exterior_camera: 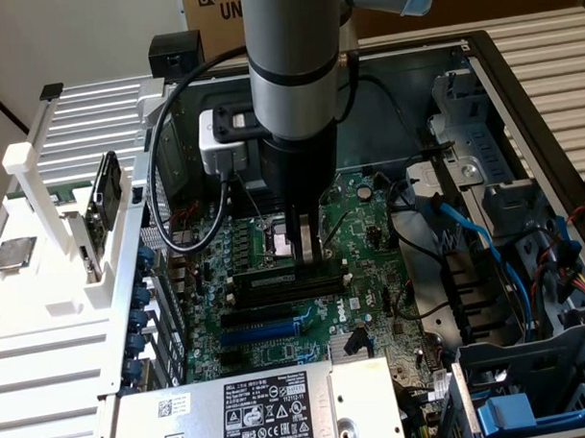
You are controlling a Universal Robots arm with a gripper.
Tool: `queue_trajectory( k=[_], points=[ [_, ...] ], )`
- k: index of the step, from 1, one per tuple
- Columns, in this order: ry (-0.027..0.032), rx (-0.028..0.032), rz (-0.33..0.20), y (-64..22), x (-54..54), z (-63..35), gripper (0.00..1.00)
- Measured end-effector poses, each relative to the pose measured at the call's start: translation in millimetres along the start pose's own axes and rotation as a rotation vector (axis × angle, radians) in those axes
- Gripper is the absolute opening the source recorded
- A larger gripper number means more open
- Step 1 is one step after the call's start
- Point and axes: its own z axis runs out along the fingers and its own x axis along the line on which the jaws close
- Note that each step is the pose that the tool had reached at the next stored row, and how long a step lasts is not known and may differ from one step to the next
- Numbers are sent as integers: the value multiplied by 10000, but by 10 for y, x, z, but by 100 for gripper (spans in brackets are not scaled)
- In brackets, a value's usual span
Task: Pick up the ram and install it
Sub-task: 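Insert the ram into the slot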
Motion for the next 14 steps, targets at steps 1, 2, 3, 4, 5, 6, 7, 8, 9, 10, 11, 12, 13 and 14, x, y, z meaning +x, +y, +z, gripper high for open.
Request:
queue_trajectory(
  k=[1,2,3,4,5,6,7,8,9,10,11,12,13,14],
  points=[
    [-1,1,0,0,2,1,13],
    [0,0,0,0,3,1,13],
    [1,0,0,0,3,1,13],
    [0,0,0,0,4,2,13],
    [0,0,0,0,4,3,13],
    [0,0,0,0,4,3,13],
    [1,0,0,0,5,4,13],
    [1,0,0,0,5,6,13],
    [0,0,-1,0,5,7,13],
    [1,0,-1,0,5,7,13],
    [0,0,-1,1,5,9,13],
    [0,0,0,3,5,11,13],
    [1,0,0,4,5,13,13],
    [1,-1,-1,6,5,15,13]
  ],
)
